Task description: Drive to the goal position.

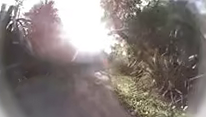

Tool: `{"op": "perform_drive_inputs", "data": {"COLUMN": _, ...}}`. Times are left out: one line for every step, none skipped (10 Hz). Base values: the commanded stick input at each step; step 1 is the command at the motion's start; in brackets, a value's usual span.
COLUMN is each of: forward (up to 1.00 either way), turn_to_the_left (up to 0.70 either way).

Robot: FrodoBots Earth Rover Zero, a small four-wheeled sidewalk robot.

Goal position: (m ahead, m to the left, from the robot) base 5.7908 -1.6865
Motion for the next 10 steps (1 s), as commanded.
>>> {"op": "perform_drive_inputs", "data": {"forward": 0.5, "turn_to_the_left": 0.0}}
{"op": "perform_drive_inputs", "data": {"forward": 0.5, "turn_to_the_left": 0.0}}
{"op": "perform_drive_inputs", "data": {"forward": 0.5, "turn_to_the_left": 0.0}}
{"op": "perform_drive_inputs", "data": {"forward": 0.5, "turn_to_the_left": 0.0}}
{"op": "perform_drive_inputs", "data": {"forward": 0.5, "turn_to_the_left": 0.0}}
{"op": "perform_drive_inputs", "data": {"forward": 0.5, "turn_to_the_left": 0.0}}
{"op": "perform_drive_inputs", "data": {"forward": 0.5, "turn_to_the_left": 0.0}}
{"op": "perform_drive_inputs", "data": {"forward": 0.5, "turn_to_the_left": 0.0}}
{"op": "perform_drive_inputs", "data": {"forward": 0.5, "turn_to_the_left": 0.0}}
{"op": "perform_drive_inputs", "data": {"forward": 0.5, "turn_to_the_left": 0.0}}
